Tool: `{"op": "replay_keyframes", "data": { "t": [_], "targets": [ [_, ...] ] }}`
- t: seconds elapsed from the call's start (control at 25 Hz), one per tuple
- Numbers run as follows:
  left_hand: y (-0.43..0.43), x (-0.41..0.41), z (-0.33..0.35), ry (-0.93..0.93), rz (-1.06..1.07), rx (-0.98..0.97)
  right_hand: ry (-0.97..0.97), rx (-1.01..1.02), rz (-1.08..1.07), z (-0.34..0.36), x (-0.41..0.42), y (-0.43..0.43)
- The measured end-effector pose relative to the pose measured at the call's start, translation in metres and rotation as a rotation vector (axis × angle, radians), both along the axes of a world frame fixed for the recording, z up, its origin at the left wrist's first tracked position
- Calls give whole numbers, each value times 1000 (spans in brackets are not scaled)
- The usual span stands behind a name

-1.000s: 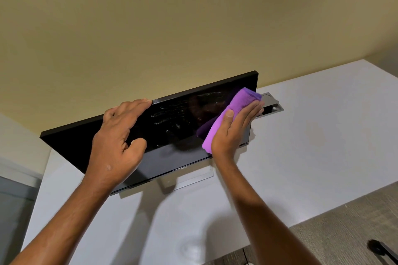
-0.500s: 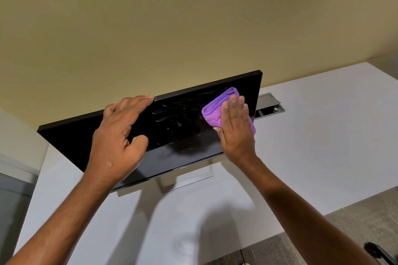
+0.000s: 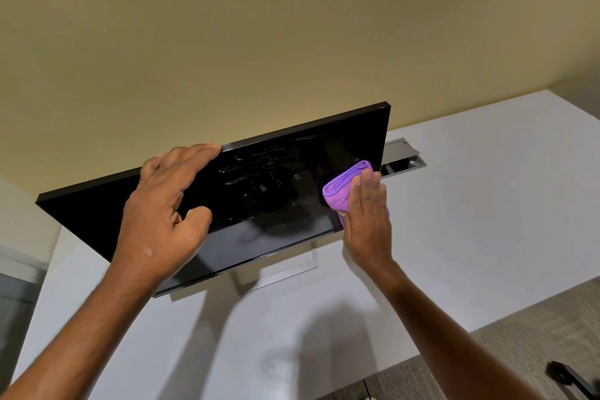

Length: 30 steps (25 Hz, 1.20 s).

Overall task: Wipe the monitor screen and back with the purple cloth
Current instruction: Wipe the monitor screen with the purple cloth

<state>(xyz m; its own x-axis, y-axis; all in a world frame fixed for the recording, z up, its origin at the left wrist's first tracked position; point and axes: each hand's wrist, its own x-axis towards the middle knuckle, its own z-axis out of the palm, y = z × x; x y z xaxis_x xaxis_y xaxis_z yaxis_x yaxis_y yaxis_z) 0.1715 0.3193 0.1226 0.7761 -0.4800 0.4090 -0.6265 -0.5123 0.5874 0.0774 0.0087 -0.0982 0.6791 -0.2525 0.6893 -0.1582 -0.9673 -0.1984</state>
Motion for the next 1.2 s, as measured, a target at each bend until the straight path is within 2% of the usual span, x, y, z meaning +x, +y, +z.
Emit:
{"op": "replay_keyframes", "data": {
  "t": [0.28, 0.44, 0.96, 1.08, 1.2],
  "targets": [
    [1, -1, 0, 10, 10, 9, -126, -109, 128, 66, 25, -30],
    [0, -1, -1, 0, 9, 11, -122, -221, 189, 63, 28, -30],
    [-1, 0, 0, -26, -5, 29, 285, -494, 473, -19, -13, -29],
    [-1, -1, 0, -23, 0, 25, 364, -573, 556, -22, -22, -41],
    [-1, 0, -2, -25, 0, 18, 362, -636, 602, -10, -19, -48]
  ]
}}
